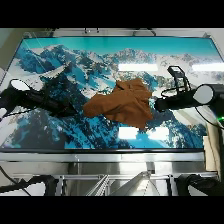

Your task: Fold the shirts.

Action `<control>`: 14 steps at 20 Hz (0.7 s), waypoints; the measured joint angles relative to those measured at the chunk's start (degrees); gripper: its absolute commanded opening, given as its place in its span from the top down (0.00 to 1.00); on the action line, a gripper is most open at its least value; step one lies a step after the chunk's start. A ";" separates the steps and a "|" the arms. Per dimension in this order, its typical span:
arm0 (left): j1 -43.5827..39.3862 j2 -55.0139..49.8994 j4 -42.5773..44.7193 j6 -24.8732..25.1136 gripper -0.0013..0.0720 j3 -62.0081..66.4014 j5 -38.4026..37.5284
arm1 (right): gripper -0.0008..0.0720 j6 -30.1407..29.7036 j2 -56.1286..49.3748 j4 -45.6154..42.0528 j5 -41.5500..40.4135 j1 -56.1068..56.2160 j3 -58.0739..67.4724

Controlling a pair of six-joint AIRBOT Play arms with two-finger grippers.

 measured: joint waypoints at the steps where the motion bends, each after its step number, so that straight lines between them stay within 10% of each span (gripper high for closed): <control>1: -0.79 -1.18 0.04 0.24 0.64 -0.11 1.29 | 0.39 -4.63 -2.40 3.54 -0.17 -1.95 0.04; 9: -6.21 -12.17 0.02 0.83 0.65 8.37 4.35 | 0.40 -30.51 -19.08 30.42 -0.13 -6.73 0.31; 11: -6.78 -14.32 0.02 0.83 0.65 10.32 4.33 | 0.68 -33.18 -21.27 33.92 0.55 -6.88 0.31; 13: -7.06 -15.91 0.02 0.83 0.65 11.63 4.31 | 0.70 -35.17 -22.53 36.04 1.55 -6.99 0.31; 14: -7.15 -16.61 0.02 0.83 0.67 12.13 4.33 | 0.97 -36.04 -22.91 36.87 2.03 -7.02 0.33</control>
